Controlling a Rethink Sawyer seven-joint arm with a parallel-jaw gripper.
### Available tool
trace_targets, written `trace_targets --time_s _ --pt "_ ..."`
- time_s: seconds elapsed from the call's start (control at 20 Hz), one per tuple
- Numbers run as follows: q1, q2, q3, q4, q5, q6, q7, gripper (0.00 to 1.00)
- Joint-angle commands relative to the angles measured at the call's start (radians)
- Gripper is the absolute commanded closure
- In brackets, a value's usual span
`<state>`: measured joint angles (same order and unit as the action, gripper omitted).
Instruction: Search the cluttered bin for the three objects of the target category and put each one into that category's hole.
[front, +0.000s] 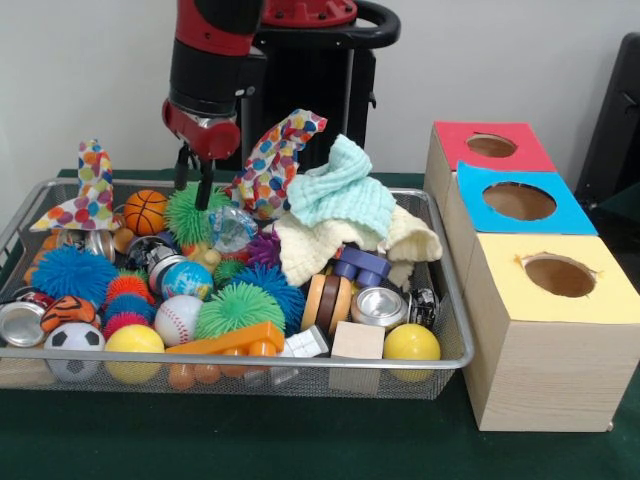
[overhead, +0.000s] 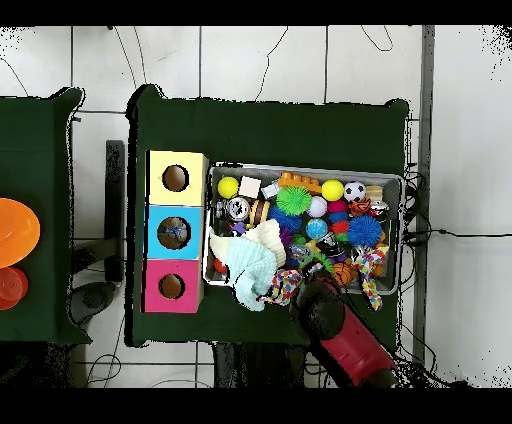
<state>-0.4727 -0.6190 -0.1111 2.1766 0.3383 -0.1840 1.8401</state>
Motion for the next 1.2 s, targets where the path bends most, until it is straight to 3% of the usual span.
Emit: trace_targets --time_s 0.05,0.4,0.65,1.0,1.2 --pt "0.022 0.108 0.110 -0.218 0.148 0.070 0.247 0.00" --pt "0.071 0.182 0.106 -0.323 0.267 0.122 0.239 0.00" --pt "0.136 0.223 0.069 -0.395 0.377 0.269 0.249 0.00" --pt "0.167 0.265 0.037 -0.491 0.413 0.404 0.248 0.00" --pt "0.199 0.297 -0.023 -0.574 0.410 0.524 0.286 0.00"
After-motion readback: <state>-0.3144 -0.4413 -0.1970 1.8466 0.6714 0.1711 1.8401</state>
